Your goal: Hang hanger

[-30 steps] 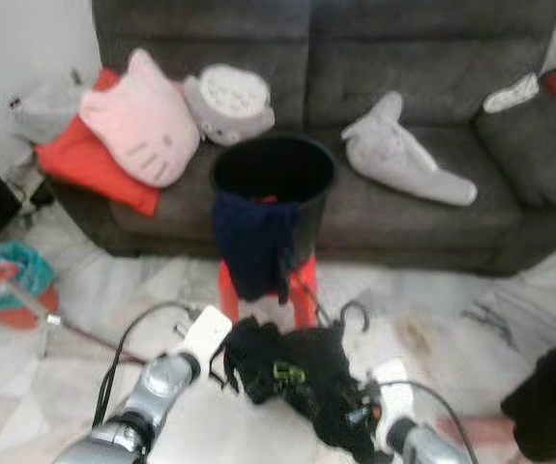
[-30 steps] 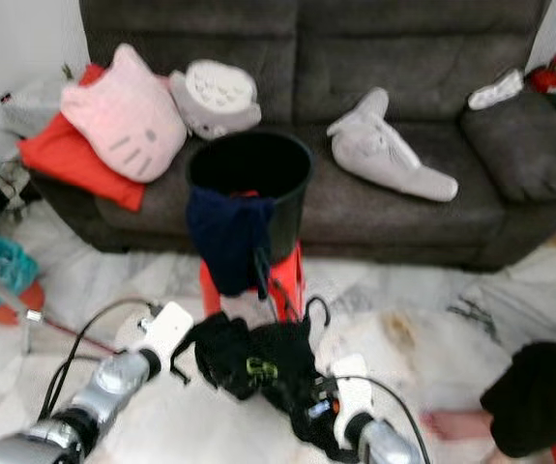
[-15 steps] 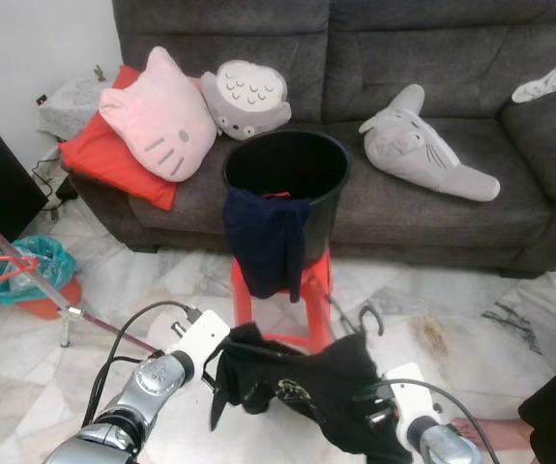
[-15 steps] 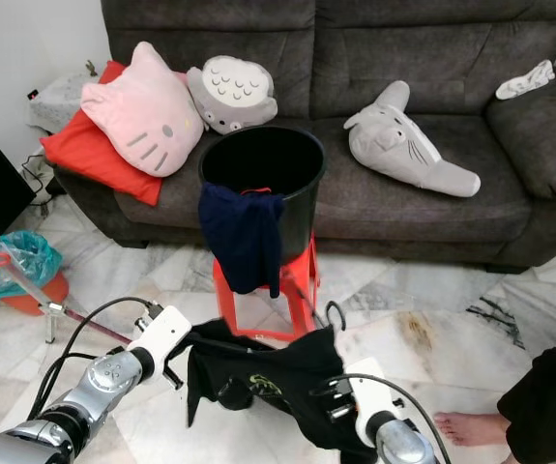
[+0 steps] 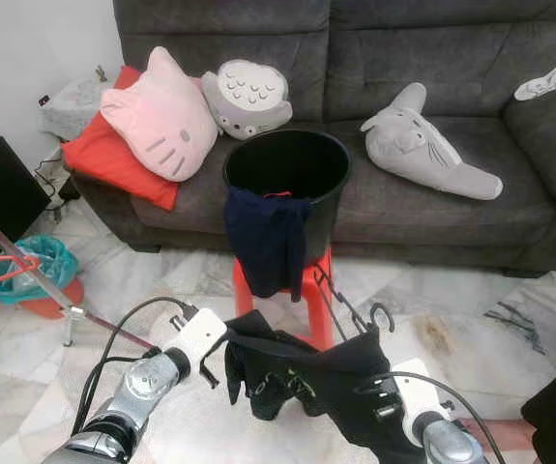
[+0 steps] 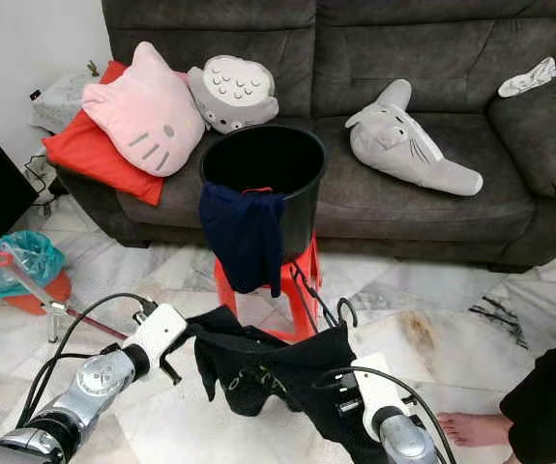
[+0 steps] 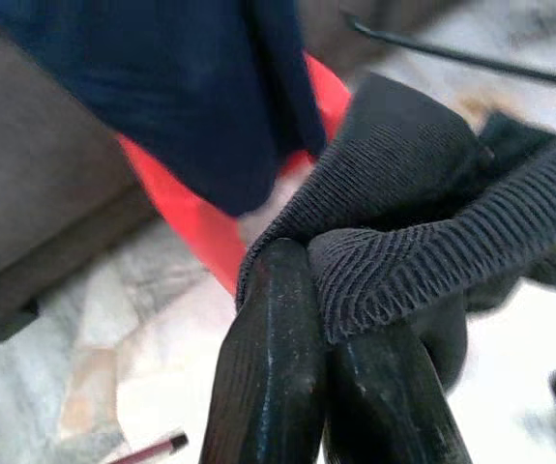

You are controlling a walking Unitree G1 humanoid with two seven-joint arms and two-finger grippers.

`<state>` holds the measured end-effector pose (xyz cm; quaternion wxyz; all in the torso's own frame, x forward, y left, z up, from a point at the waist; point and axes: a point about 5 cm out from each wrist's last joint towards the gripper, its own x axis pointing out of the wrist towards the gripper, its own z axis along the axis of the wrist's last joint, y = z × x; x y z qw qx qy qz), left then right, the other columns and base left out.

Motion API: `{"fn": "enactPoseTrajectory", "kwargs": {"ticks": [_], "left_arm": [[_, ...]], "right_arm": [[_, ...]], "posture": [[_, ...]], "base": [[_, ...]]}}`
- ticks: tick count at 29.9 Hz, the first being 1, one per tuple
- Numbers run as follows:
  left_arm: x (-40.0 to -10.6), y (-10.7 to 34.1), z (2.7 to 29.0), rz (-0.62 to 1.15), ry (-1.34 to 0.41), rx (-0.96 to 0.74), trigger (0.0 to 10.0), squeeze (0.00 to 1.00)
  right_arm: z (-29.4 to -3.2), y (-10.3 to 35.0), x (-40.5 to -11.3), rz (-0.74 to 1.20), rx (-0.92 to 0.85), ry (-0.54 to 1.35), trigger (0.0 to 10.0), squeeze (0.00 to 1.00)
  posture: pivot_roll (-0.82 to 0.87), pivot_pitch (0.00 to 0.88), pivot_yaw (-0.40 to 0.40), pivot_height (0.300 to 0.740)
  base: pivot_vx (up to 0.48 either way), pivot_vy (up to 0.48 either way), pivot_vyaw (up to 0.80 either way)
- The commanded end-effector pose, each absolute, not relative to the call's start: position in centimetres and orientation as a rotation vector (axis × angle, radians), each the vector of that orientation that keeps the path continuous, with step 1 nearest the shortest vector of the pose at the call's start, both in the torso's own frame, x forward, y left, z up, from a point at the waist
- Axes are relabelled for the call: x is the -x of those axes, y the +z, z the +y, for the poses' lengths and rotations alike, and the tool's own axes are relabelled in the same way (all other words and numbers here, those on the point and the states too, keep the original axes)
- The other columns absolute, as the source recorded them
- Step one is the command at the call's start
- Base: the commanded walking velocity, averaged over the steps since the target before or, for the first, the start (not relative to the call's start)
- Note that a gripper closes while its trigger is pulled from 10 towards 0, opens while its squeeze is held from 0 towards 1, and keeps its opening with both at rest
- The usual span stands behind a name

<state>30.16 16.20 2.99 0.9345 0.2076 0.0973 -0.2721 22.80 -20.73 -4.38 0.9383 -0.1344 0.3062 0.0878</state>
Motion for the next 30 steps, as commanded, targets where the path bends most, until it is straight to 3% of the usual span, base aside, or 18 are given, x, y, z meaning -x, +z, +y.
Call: {"fn": "enactPoseTrajectory", "kwargs": {"ticks": [1, 6, 7, 8, 9, 11, 16, 24, 30], "left_arm": [[-31.3, 5.2, 20.0, 0.114, -0.323, -0.362, 10.0, 0.0], [-31.7, 5.9, 20.1, 0.081, -0.332, -0.316, 10.0, 0.0], [-31.7, 5.9, 19.9, 0.085, -0.36, -0.345, 10.0, 0.0], [-31.4, 5.4, 19.2, 0.117, -0.473, -0.507, 10.0, 0.0], [-31.4, 5.4, 19.2, 0.117, -0.473, -0.507, 10.0, 0.0], [-30.7, 4.1, 18.3, 0.178, -0.632, -0.715, 10.0, 0.0], [-30.2, 3.4, 17.3, 0.2, -0.699, -0.749, 10.0, 0.0], [-30.1, 3.6, 16.1, 0.129, -0.717, -0.735, 10.0, 0.0], [-31.5, 5.5, 16.5, 0.013, -0.556, -0.736, 10.0, 0.0]], "right_arm": [[-23.1, -4.9, -21.5, 0.687, 0.293, 0.071, 10.0, 0.0], [-22.7, -5.0, -21.4, 0.699, 0.289, 0.095, 10.0, 0.0], [-22.5, -5.1, -21.3, 0.708, 0.278, 0.119, 10.0, 0.0], [-21.5, -5.4, -21.0, 0.716, 0.281, 0.221, 10.0, 0.0], [-21.5, -5.4, -21.0, 0.716, 0.281, 0.221, 10.0, 0.0], [-19.8, -5.4, -20.6, 0.701, 0.233, 0.42, 10.0, 0.0], [-19.4, -5.0, -20.3, 0.654, 0.345, 0.555, 10.0, 0.0], [-20.8, -5.4, -19.7, 0.727, 0.426, 0.482, 10.0, 0.0], [-20.6, -6.3, -19.0, 0.796, 0.38, 0.419, 10.0, 0.0]], "posture": [[-0.07, 0.058, 0.103, 0.74], [-0.07, 0.059, 0.101, 0.74], [-0.07, 0.059, 0.101, 0.74], [-0.07, 0.058, 0.099, 0.74], [-0.07, 0.058, 0.099, 0.74], [-0.07, 0.058, 0.099, 0.74], [-0.08, 0.058, 0.099, 0.74], [-0.08, 0.061, 0.096, 0.74], [-0.08, 0.059, 0.098, 0.74]], "base": [[0.0, 0.0, 0.0], [0.0, 0.0, 0.0], [0.0, 0.0, 0.0], [0.0, 0.0, 0.0], [0.0, 0.0, 0.0], [0.0, 0.0, 0.0], [0.0, 0.0, 0.0], [0.0, 0.0, 0.0], [0.0, 0.0, 0.0]]}}
